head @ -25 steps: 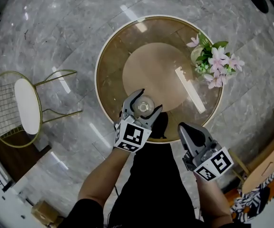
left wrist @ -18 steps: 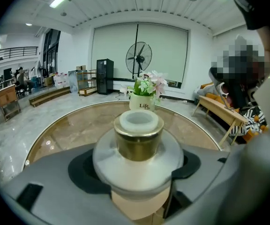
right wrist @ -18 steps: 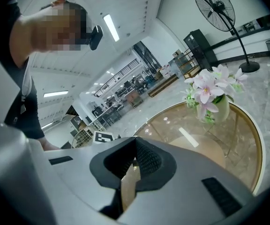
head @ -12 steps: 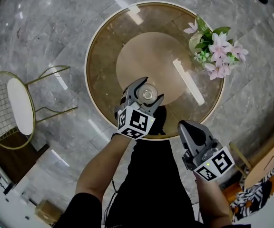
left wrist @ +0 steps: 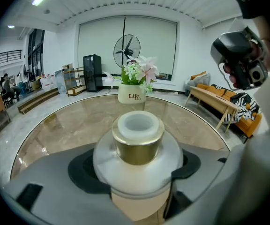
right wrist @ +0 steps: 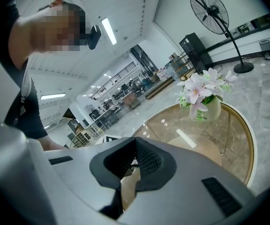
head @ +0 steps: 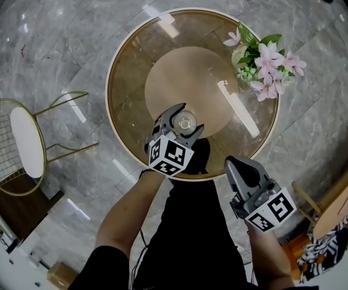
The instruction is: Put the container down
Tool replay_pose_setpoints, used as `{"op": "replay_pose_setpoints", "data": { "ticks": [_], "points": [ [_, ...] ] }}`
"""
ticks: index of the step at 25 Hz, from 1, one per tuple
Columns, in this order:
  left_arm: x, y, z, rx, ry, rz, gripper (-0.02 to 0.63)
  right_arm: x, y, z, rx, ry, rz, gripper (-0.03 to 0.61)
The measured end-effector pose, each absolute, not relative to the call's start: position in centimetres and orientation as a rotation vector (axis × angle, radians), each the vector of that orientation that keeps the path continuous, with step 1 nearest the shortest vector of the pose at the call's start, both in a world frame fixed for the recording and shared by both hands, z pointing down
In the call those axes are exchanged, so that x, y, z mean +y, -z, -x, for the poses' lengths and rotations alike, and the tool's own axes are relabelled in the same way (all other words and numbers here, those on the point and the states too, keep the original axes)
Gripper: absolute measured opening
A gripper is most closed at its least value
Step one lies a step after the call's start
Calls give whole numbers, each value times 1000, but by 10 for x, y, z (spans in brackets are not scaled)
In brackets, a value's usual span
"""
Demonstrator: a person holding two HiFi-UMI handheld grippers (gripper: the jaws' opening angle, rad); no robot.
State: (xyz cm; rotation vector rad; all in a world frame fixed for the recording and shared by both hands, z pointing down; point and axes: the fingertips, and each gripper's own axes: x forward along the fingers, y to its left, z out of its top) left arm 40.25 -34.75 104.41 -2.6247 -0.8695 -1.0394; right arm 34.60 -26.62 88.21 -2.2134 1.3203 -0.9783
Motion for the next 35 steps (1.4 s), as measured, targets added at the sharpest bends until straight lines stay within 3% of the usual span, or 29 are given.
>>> {"op": "replay_pose_setpoints", "data": {
  "ticks": [7,12,15,24,35],
  "points": [
    [-348,-1015,-401,-878,1028,2622,350,-268,-864,-348,1309,962,2233,15],
    [-359,-915,-398,-833,979,2722,340,-286,-782,-361,1356,870,2269,15],
    [-374,-843,-393,-784,942,2806,231,-299,-723,-363,1401,812,2288,15],
    [-386,-638,-340,-957,775,2924,63,-334,-560,-331,1467,666,2261,15],
    [-378,-484,-232,-942,650,3030,44,-320,-450,-250,1443,532,2287,15]
  ]
}}
